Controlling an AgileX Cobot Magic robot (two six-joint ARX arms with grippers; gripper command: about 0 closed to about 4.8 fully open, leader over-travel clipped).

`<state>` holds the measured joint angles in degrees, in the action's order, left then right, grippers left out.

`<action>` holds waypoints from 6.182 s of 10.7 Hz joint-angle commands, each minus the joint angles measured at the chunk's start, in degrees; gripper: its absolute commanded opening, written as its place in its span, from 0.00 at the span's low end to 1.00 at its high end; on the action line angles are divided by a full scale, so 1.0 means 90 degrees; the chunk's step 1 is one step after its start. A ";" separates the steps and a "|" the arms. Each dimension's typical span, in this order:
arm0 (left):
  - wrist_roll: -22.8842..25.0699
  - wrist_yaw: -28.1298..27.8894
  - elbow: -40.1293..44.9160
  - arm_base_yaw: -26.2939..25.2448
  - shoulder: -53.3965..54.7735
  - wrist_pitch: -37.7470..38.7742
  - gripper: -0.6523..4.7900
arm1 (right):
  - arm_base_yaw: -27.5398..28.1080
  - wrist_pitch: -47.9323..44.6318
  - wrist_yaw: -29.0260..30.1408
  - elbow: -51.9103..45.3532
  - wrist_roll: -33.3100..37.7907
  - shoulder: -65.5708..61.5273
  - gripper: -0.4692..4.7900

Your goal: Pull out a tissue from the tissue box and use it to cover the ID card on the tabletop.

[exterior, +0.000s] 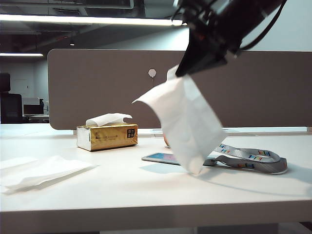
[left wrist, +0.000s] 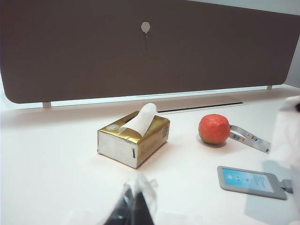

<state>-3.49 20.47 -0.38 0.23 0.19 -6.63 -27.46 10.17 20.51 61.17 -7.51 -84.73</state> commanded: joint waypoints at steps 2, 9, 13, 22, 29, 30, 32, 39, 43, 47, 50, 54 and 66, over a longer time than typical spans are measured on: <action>0.0000 0.0017 -0.0027 0.0005 0.0005 -0.0083 0.11 | -0.0007 -0.1173 -0.0180 0.0022 0.0029 -0.0780 0.08; 0.0000 0.0032 -0.0027 0.0007 0.0005 -0.0080 0.11 | -0.0007 -0.1972 -0.0614 0.0019 0.0036 -0.1389 0.08; 0.0000 0.0032 -0.0027 0.0007 0.0005 -0.0080 0.11 | -0.0010 -0.1962 -0.0617 0.0019 0.0209 -0.1389 0.42; 0.0000 0.0032 -0.0027 0.0007 0.0005 -0.0078 0.11 | -0.0017 -0.2897 -0.0236 0.0022 0.0699 -0.1384 0.74; 0.0002 -0.0153 -0.0027 0.0002 0.0005 -0.0078 0.11 | 0.0835 -0.2312 -0.2217 -0.1190 -0.0308 0.3143 0.08; 0.0002 -0.0153 -0.0027 0.0002 0.0005 -0.0078 0.11 | 0.0869 -0.2305 -0.2215 -0.1411 -0.0308 0.3449 0.08; 0.0002 -0.0153 -0.0027 0.0002 0.0005 -0.0080 0.11 | 0.0891 -0.1576 -0.2283 -0.2436 -0.0279 0.5064 0.08; -0.0002 -0.0141 -0.0027 0.0005 0.0005 -0.0080 0.11 | 0.0950 -0.3065 -0.3500 -0.6518 0.1018 0.8065 0.08; 0.0000 -0.0136 -0.0027 0.0005 0.0005 -0.0080 0.11 | 0.1931 -0.3213 -0.3366 -0.6579 0.1003 0.8077 0.08; -0.0015 -0.0129 -0.0027 0.0005 0.0005 -0.0078 0.11 | 0.3293 -0.3470 -0.1588 -0.6579 0.1554 0.8077 0.08; -0.0019 -0.0129 -0.0027 0.0005 0.0005 -0.0075 0.11 | 0.3274 -0.3478 -0.0593 -0.6579 0.1702 0.8077 0.08; -0.0022 -0.0129 -0.0027 0.0005 0.0005 -0.0075 0.11 | 0.2659 -0.3140 -0.1020 -0.6450 0.1443 0.8818 0.08; -0.0019 -0.0129 -0.0027 0.0007 0.0005 0.0107 0.11 | 0.2662 -0.2348 -0.2159 -0.6764 0.0777 0.9398 0.08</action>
<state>-3.53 19.31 -0.38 0.23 0.19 -5.23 -3.51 -9.87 1.26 0.32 -0.32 -0.19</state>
